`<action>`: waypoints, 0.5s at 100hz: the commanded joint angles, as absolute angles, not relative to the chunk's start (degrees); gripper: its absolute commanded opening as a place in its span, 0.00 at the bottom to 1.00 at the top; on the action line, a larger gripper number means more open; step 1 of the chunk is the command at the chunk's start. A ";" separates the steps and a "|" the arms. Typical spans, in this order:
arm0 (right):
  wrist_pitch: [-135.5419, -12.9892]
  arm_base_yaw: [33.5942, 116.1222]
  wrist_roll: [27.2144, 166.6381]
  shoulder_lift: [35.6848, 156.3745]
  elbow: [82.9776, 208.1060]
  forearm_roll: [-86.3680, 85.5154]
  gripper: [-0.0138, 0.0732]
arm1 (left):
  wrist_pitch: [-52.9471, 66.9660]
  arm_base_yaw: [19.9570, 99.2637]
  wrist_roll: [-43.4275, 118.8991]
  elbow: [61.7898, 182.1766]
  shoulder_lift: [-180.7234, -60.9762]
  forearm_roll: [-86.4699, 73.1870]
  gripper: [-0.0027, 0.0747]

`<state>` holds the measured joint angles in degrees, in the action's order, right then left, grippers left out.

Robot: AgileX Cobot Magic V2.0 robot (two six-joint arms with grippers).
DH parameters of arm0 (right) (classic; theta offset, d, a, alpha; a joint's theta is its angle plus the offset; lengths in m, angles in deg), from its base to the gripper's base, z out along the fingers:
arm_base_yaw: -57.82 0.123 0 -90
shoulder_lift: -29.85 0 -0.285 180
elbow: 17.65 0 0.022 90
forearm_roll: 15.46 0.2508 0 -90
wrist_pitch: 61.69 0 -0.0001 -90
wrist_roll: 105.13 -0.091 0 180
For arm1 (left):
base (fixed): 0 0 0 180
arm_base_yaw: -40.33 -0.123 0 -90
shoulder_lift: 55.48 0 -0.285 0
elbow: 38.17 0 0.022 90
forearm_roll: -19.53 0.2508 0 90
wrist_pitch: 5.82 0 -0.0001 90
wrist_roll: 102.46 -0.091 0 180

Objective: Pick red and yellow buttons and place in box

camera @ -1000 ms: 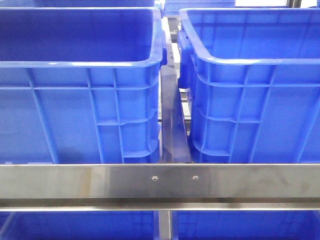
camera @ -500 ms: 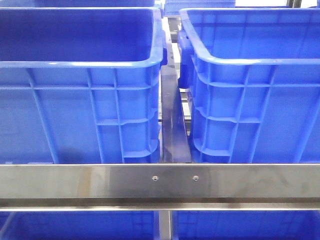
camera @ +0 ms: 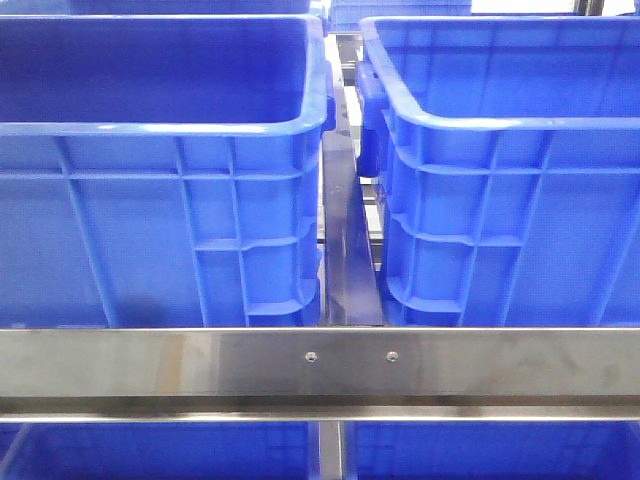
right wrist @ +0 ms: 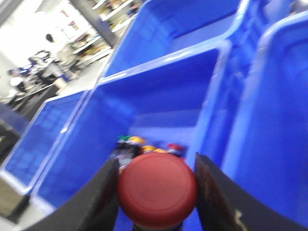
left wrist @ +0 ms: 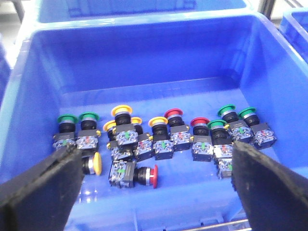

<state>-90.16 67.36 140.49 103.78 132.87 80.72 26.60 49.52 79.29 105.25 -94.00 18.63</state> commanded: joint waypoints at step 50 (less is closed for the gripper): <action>-57.50 67.19 156.86 108.38 139.88 81.26 0.34 | 20.53 49.38 79.98 102.51 -88.73 18.54 0.01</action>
